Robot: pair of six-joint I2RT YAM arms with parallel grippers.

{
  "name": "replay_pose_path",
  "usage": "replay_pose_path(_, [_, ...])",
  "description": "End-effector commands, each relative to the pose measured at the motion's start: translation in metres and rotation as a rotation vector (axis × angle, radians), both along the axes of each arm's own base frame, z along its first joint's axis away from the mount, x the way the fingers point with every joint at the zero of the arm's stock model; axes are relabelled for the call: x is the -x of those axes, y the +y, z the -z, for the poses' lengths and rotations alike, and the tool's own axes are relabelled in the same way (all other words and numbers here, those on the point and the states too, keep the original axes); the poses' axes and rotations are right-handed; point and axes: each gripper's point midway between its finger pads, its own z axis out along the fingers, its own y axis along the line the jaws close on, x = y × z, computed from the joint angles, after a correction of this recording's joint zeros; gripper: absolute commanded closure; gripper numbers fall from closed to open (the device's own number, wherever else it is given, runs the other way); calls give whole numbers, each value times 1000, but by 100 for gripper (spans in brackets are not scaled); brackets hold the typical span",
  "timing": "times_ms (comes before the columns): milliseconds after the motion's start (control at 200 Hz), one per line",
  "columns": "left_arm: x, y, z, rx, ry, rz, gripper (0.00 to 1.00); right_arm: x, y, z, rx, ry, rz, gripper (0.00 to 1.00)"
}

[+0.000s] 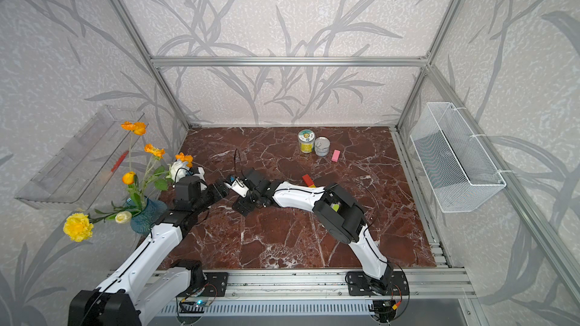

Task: Assemble the letter v with building blocks
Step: Pick up the building block from the center of the board.

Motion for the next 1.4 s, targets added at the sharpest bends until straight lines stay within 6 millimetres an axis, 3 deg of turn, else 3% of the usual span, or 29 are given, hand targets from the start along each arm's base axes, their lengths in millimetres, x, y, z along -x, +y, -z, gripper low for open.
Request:
replay_pose_path(0, [-5, -1, -9, 22, -43, -3, 18, 7, 3, 20, 35, 28, -24, 11])
replay_pose_path(325, [-8, -3, -7, 28, -32, 4, 17, 5, 8, 44, 76, 32, -47, 12])
replay_pose_path(345, [-8, -3, -6, 29, -30, 4, 17, 19, 15, 46, 81, 31, -76, 12])
replay_pose_path(410, [-8, -3, -5, 27, -28, 2, 17, 20, 17, 53, 107, 28, -81, 13])
replay_pose_path(925, [-4, -2, 2, 22, -7, -1, 18, 20, 5, 88, 240, 36, -55, 23])
replay_pose_path(1395, [-2, 0, 5, 15, -1, -5, 17, 34, 5, 94, 194, 46, -127, 54])
